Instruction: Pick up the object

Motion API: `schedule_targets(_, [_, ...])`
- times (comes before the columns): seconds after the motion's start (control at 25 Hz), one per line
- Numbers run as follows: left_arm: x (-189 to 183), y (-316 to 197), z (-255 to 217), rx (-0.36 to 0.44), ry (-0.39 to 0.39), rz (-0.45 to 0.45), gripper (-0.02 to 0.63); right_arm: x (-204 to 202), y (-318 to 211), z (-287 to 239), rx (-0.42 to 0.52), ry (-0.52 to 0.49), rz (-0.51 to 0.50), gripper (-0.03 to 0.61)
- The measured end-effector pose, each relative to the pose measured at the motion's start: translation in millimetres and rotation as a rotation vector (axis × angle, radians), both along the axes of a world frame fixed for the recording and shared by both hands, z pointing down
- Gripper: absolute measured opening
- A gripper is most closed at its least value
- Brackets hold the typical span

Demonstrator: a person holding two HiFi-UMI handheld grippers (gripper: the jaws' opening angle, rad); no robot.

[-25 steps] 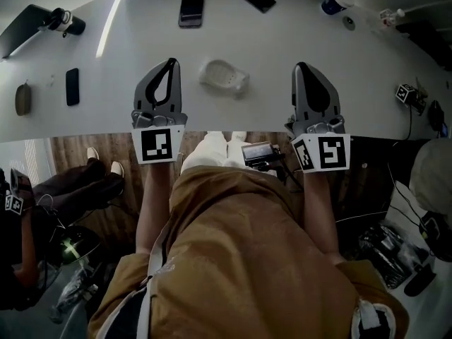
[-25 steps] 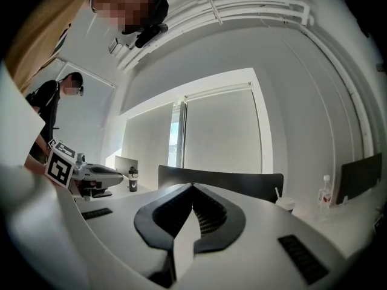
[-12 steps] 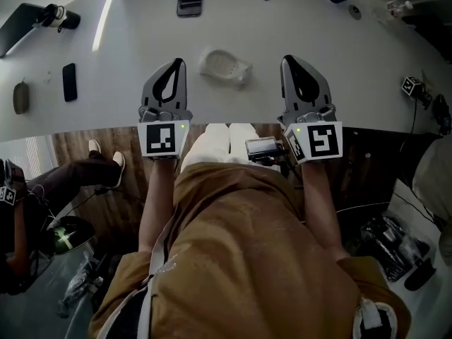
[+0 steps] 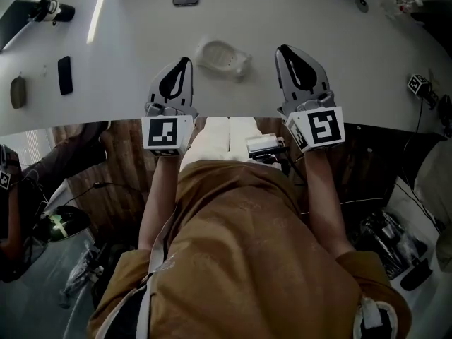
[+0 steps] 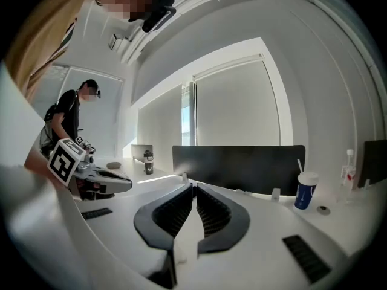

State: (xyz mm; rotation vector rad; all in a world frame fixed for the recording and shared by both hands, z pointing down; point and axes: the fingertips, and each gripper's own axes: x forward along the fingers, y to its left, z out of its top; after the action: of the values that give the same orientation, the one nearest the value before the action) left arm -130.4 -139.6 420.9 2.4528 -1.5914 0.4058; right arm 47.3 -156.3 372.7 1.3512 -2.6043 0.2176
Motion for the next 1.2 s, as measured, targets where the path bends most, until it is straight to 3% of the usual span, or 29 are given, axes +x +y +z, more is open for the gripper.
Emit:
schedule_targets(0.52, [27,3,55,-0.266,0.138,0.044,0.012,-5,-13,28,-0.061,-0.022,-0.043,0.008])
schedule_targets(0.64, [26,6,71,-0.305,0.179,0.030,0.037,-9,-21,29,-0.054,-0.030,-0.056,0.008])
schedule_targets(0.84, [25,10,91,-0.359,0.213,0.014,0.111,-13,-25,24,-0.039,-0.051,-0.064,0.008])
schedule_targets(0.92, [26,13,96,-0.386,0.244,0.008,0.177,-16,-25,26,-0.046,-0.054,-0.072,0.008])
schedule_targets(1.08, [31,21,108,-0.463,0.329,-0.003,0.226,-20,-25,30,-0.058,-0.056,-0.081,0.008])
schedule_targets(1.2, [36,23,118,-0.486,0.303,-0.009,0.314,-22,-27,31,-0.054,-0.053,-0.085,0.008])
